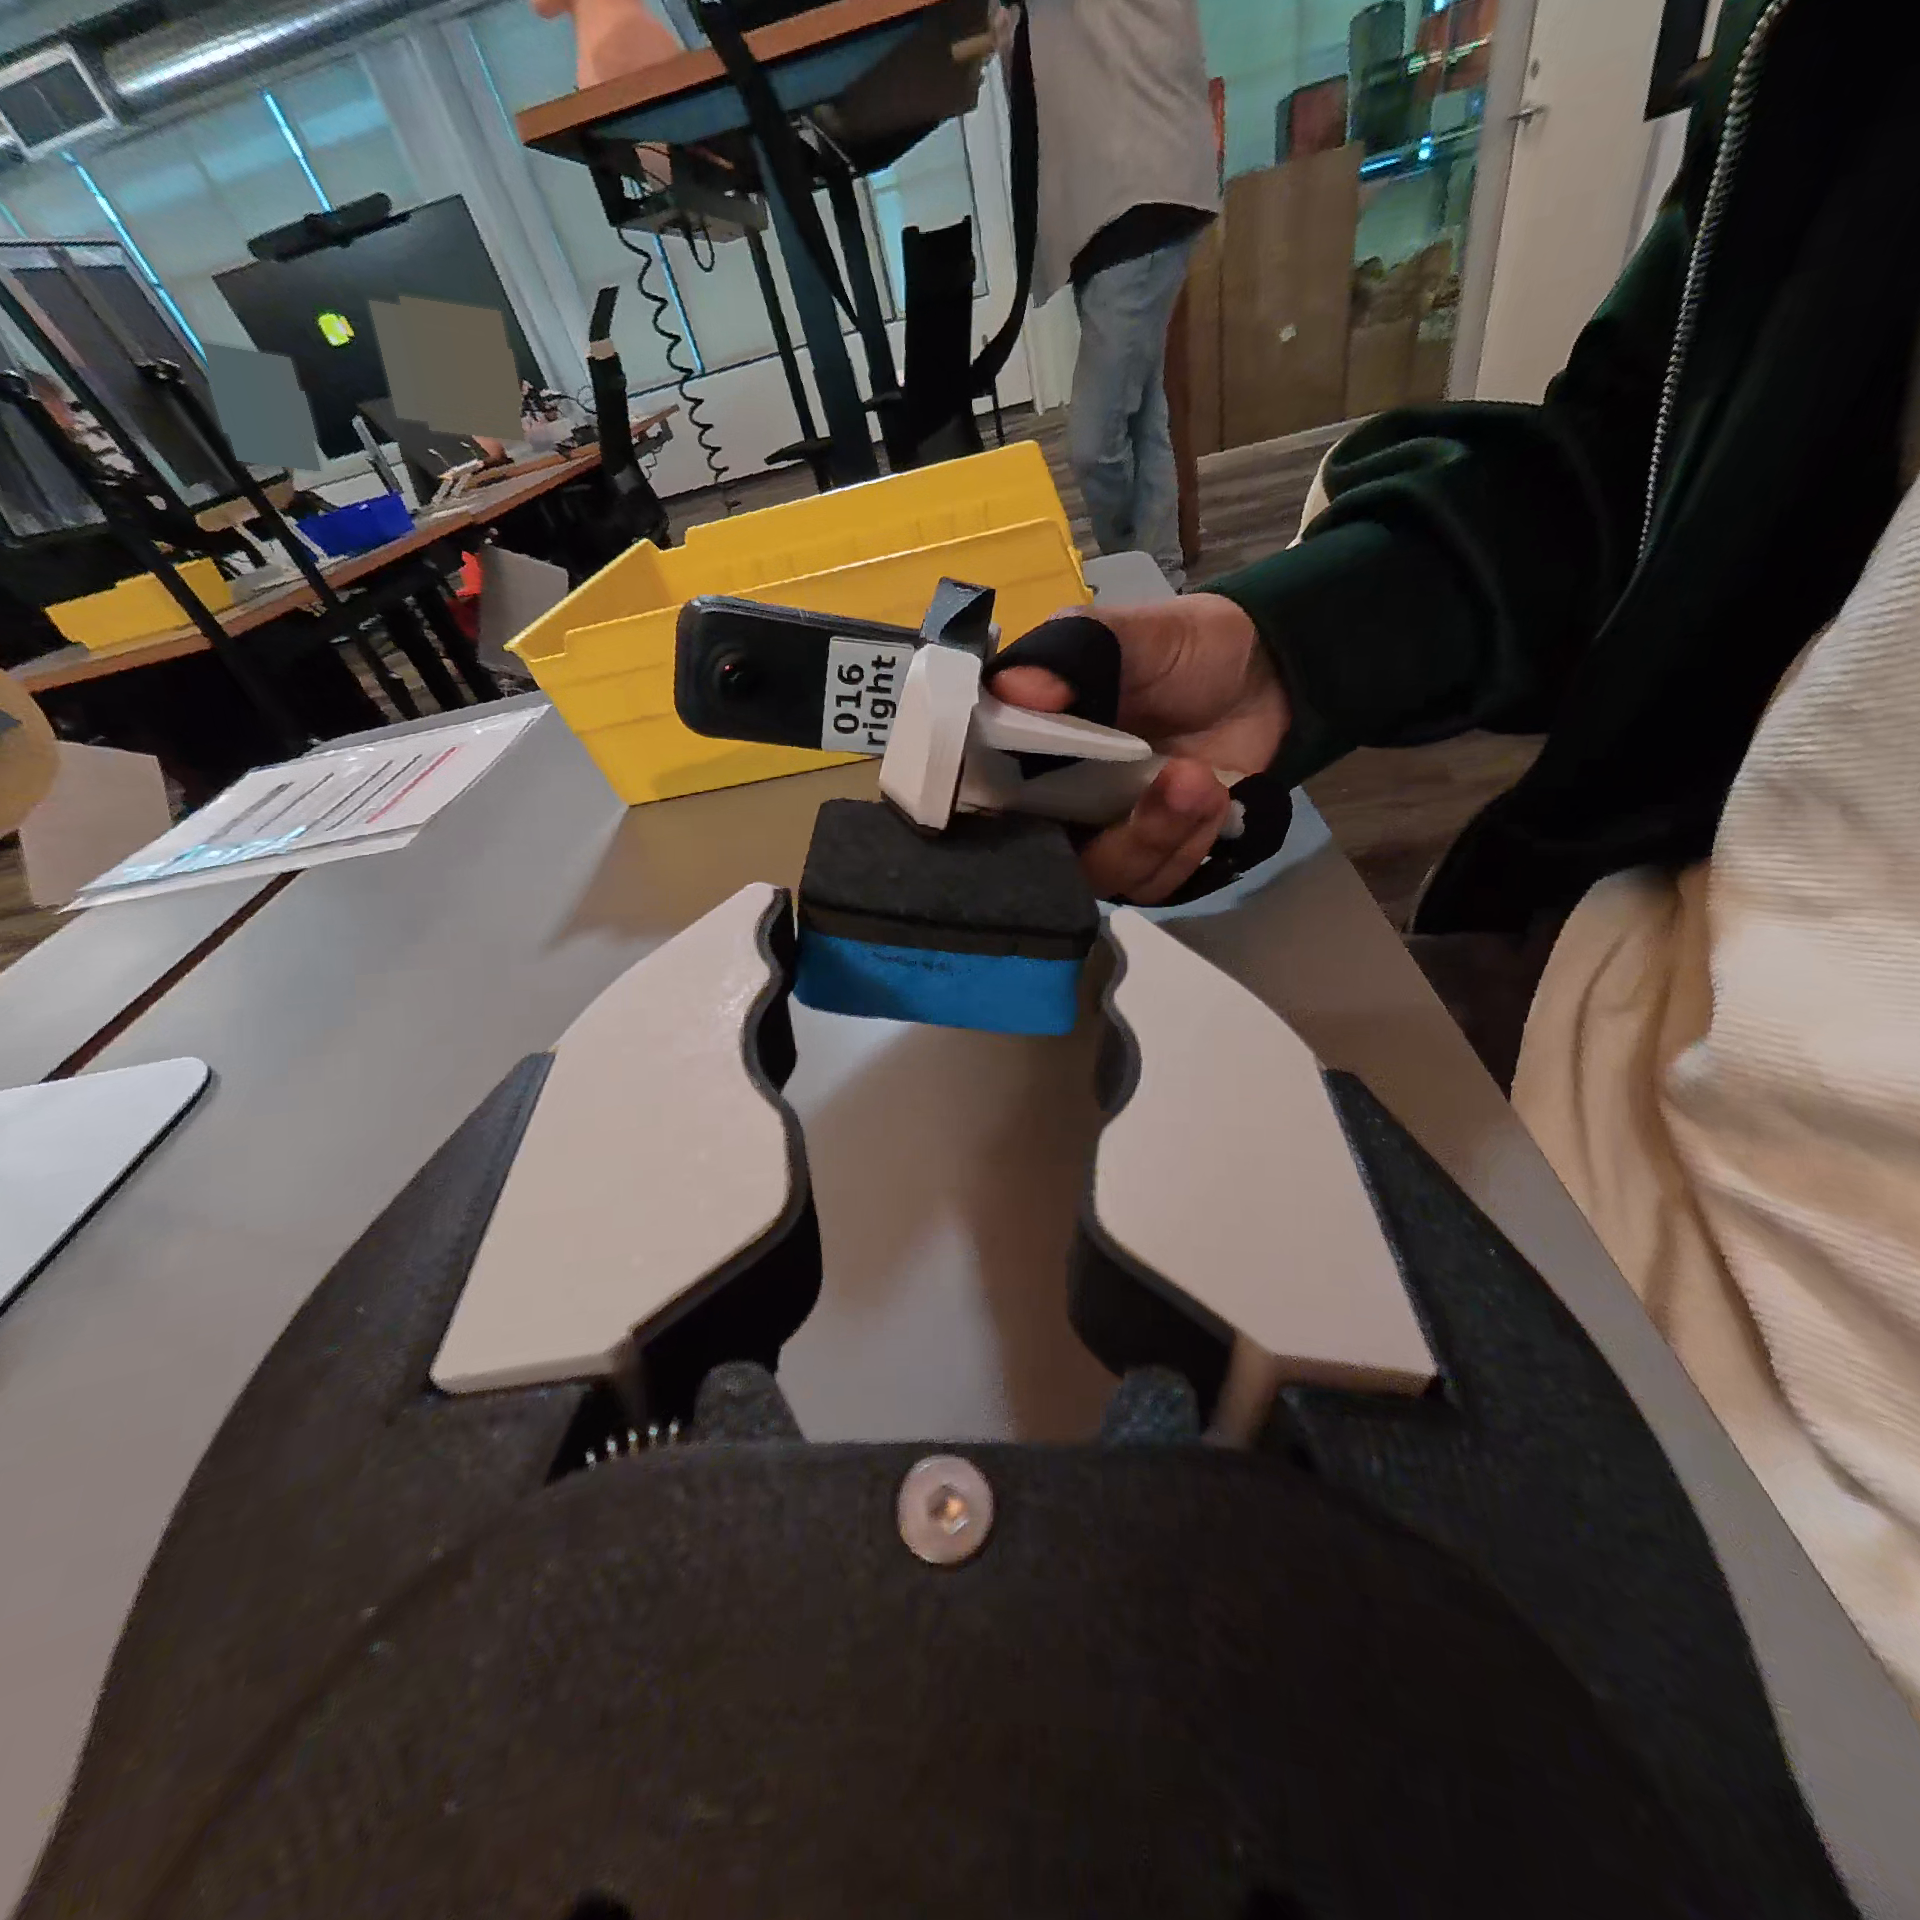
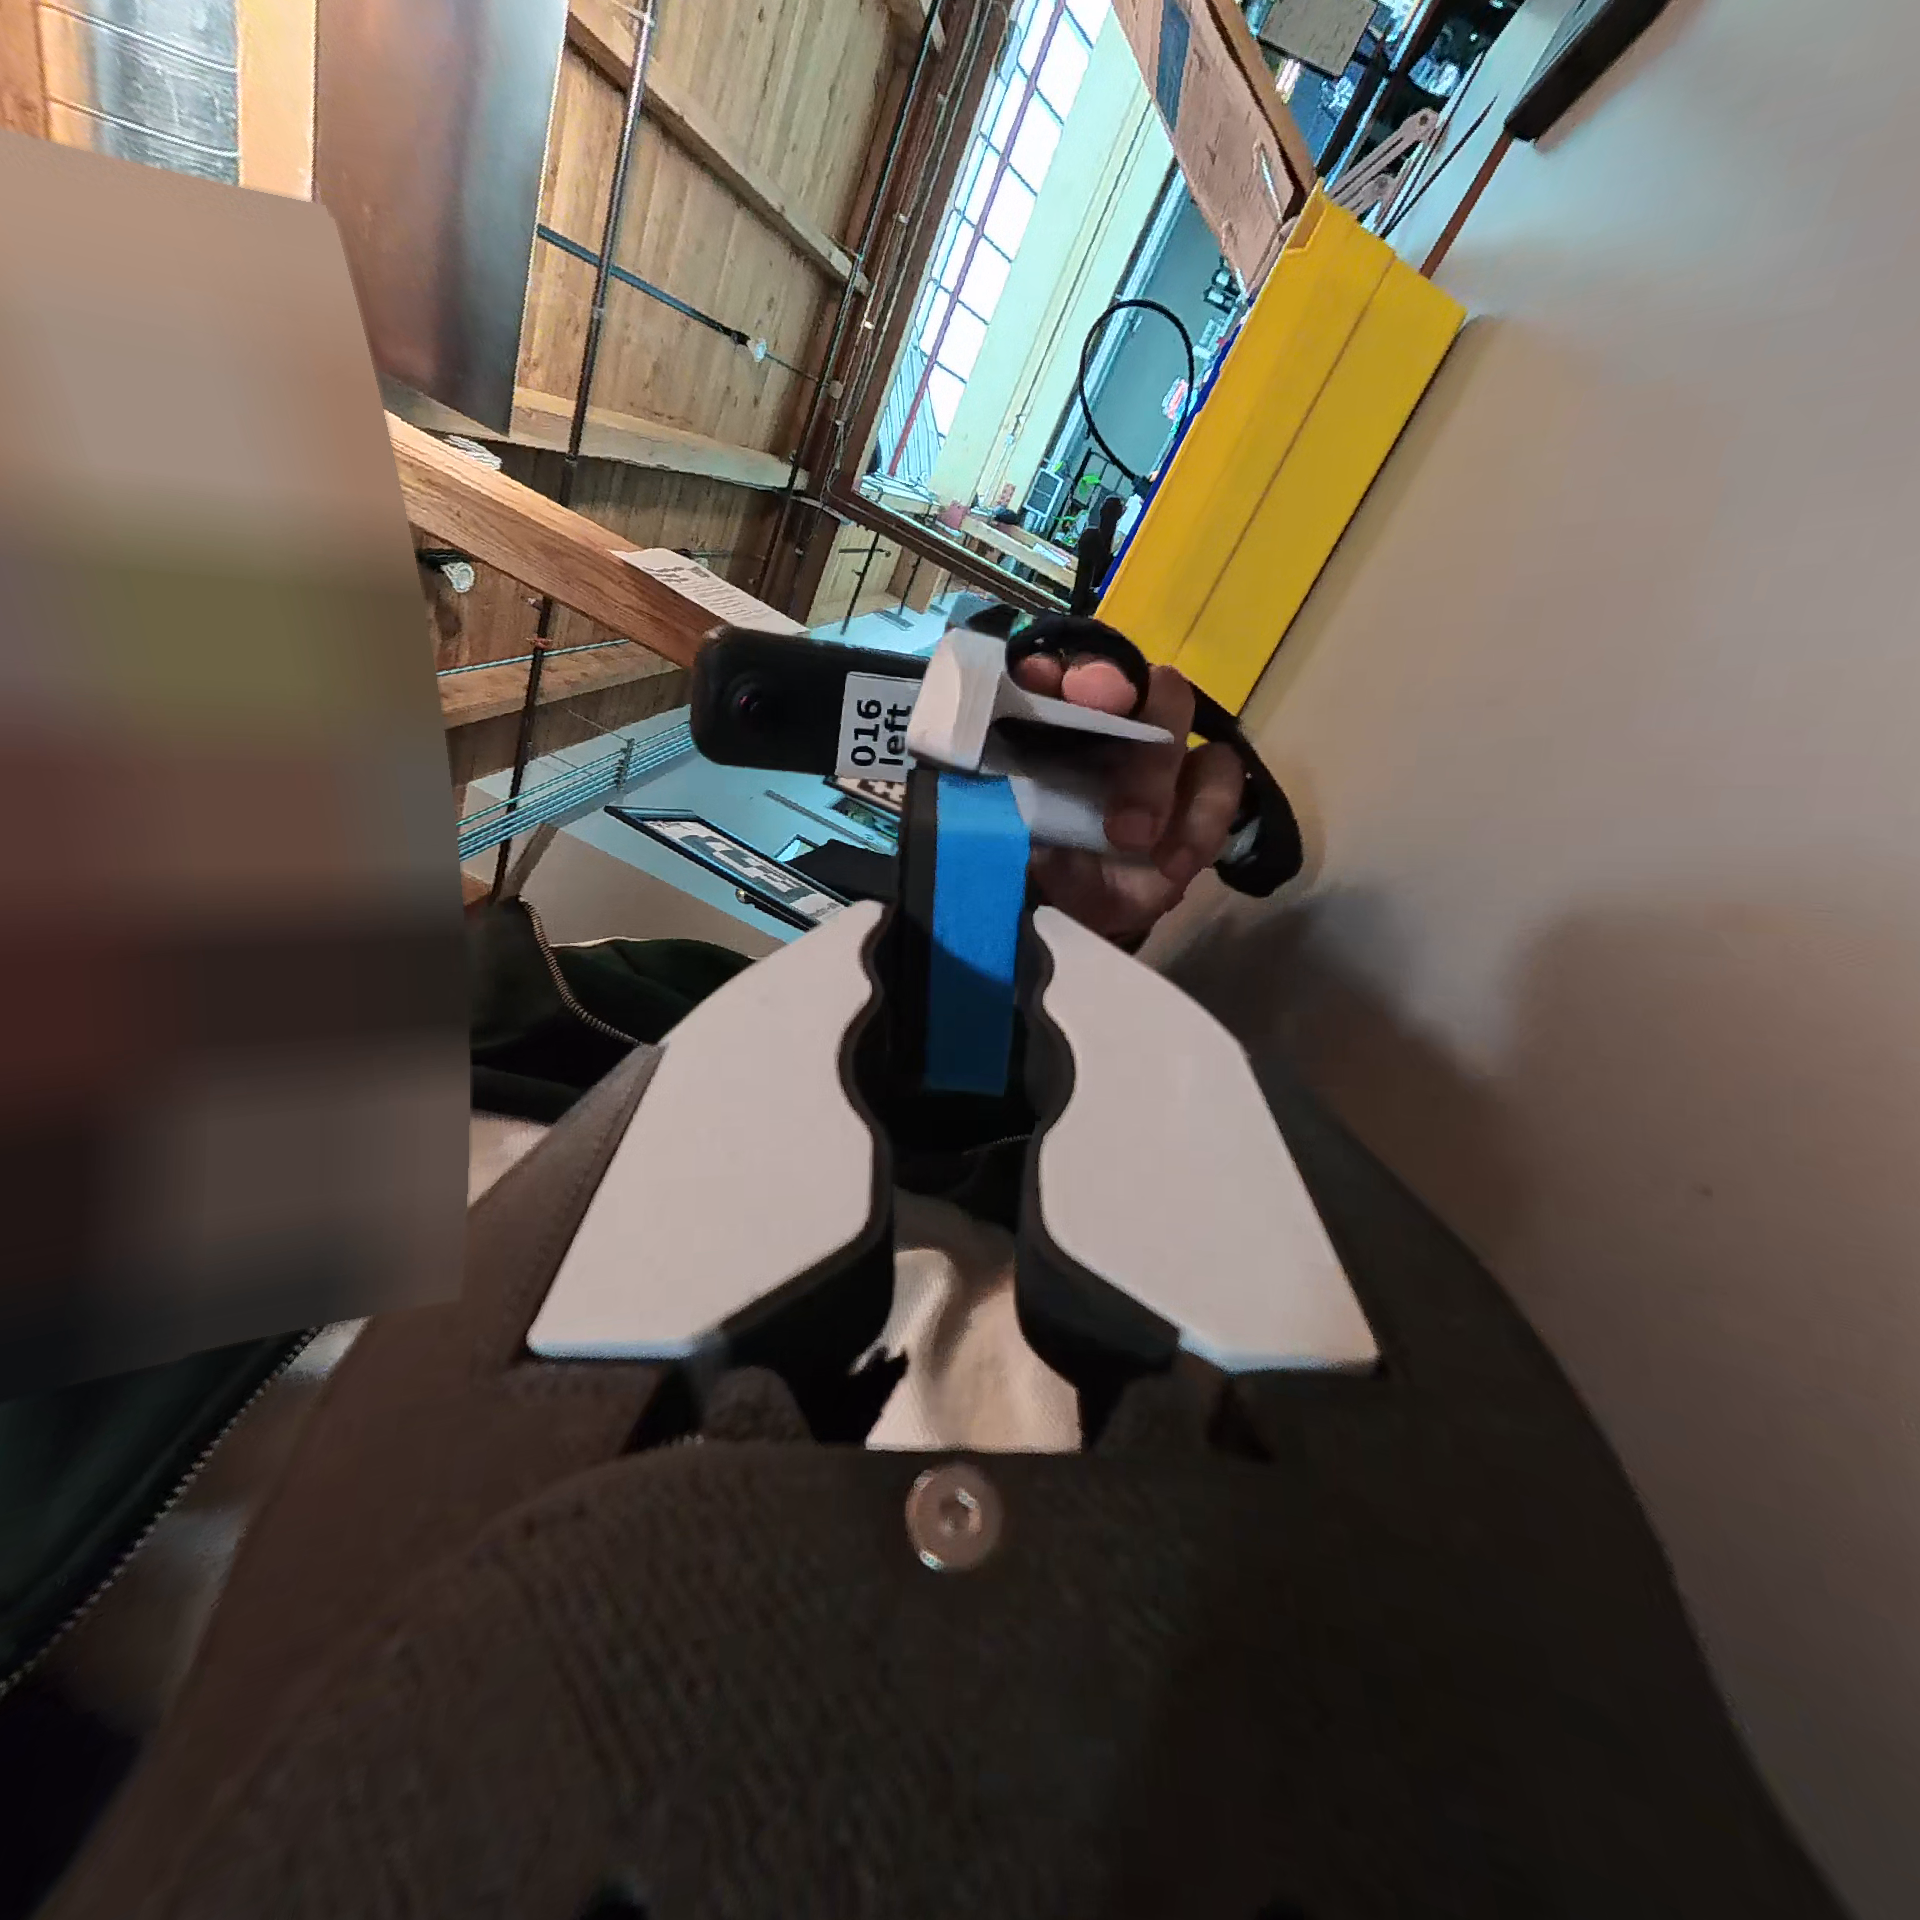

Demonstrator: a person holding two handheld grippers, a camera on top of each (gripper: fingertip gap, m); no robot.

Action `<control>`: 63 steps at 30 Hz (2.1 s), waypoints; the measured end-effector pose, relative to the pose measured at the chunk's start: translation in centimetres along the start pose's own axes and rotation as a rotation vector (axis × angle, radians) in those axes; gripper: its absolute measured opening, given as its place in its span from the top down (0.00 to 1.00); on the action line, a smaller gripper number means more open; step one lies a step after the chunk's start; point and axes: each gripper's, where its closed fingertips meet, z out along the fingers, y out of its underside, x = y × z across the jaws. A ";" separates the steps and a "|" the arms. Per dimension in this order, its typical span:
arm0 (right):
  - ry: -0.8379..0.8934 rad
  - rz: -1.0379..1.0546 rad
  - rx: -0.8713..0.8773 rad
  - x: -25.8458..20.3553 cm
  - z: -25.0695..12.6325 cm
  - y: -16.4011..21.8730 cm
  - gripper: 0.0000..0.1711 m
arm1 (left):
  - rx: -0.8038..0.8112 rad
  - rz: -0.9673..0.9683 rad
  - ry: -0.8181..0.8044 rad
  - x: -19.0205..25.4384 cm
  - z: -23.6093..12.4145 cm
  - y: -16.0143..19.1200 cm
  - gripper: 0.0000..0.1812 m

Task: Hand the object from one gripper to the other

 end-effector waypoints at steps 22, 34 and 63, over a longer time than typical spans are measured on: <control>0.277 -1.036 -0.006 -1.7 0.3 -0.9 0.57 | 0.209 -0.380 0.078 -1.4 -1.4 -2.0 0.71; 0.231 -1.003 -0.035 -2.0 0.7 -0.2 0.69 | 0.217 -0.426 0.145 -0.4 -0.9 -2.1 0.72; -0.026 -0.015 -0.021 -0.5 -0.2 0.1 0.69 | 0.009 -0.007 -0.042 -0.3 -0.1 -0.4 0.87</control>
